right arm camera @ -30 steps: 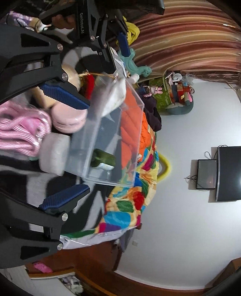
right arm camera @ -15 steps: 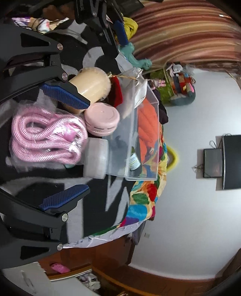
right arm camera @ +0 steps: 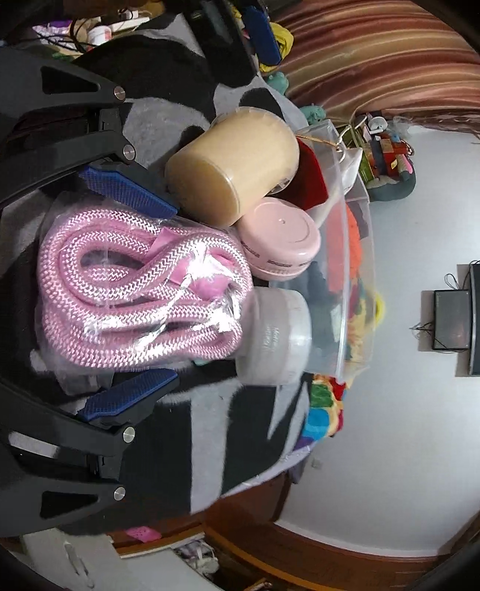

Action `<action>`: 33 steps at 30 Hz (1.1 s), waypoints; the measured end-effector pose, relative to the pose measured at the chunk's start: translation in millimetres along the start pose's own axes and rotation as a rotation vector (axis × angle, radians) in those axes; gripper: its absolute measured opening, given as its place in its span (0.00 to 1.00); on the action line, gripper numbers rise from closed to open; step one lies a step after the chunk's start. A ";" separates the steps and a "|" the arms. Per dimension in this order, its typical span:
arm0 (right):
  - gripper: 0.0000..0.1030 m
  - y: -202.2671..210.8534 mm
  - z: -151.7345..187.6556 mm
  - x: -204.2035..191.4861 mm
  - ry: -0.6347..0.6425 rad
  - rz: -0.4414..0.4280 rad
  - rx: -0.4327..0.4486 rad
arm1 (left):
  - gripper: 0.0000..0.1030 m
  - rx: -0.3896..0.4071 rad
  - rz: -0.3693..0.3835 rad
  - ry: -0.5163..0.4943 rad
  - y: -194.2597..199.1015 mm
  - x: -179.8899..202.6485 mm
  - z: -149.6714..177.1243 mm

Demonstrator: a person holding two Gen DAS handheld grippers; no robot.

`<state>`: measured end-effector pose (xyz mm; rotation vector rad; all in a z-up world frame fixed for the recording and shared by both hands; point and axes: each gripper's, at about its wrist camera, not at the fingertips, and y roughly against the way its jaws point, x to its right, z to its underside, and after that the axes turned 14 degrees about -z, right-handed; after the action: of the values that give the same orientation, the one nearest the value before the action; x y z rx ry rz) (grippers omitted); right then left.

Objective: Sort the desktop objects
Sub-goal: 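Move the left tool to the beige jar while the right tool moves to the bagged pink rope, then grasp the beige jar with the left tool while the right tool grasps the bagged pink rope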

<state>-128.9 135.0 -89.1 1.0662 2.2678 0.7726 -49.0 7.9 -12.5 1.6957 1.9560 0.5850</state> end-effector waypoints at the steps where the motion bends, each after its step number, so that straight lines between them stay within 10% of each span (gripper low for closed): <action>1: 0.80 -3.3 -0.2 1.4 -0.008 -0.006 -0.007 | 0.93 -0.009 0.005 -0.004 -3.5 3.6 -0.5; 24: 0.57 34.1 22.2 21.4 -0.059 -0.124 0.092 | 0.93 -0.119 0.052 0.011 -55.0 30.4 -1.2; 26: 0.56 41.9 21.7 23.1 -0.068 -0.137 0.107 | 0.78 -0.130 0.093 0.051 -56.6 27.1 0.6; 33: 0.56 53.0 19.3 26.2 -0.101 -0.177 0.149 | 0.69 -0.103 0.081 0.111 -44.0 15.2 14.2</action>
<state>-103.9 189.4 -72.1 0.9314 2.3230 0.4740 -76.5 16.9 -51.6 1.7183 1.9035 0.8109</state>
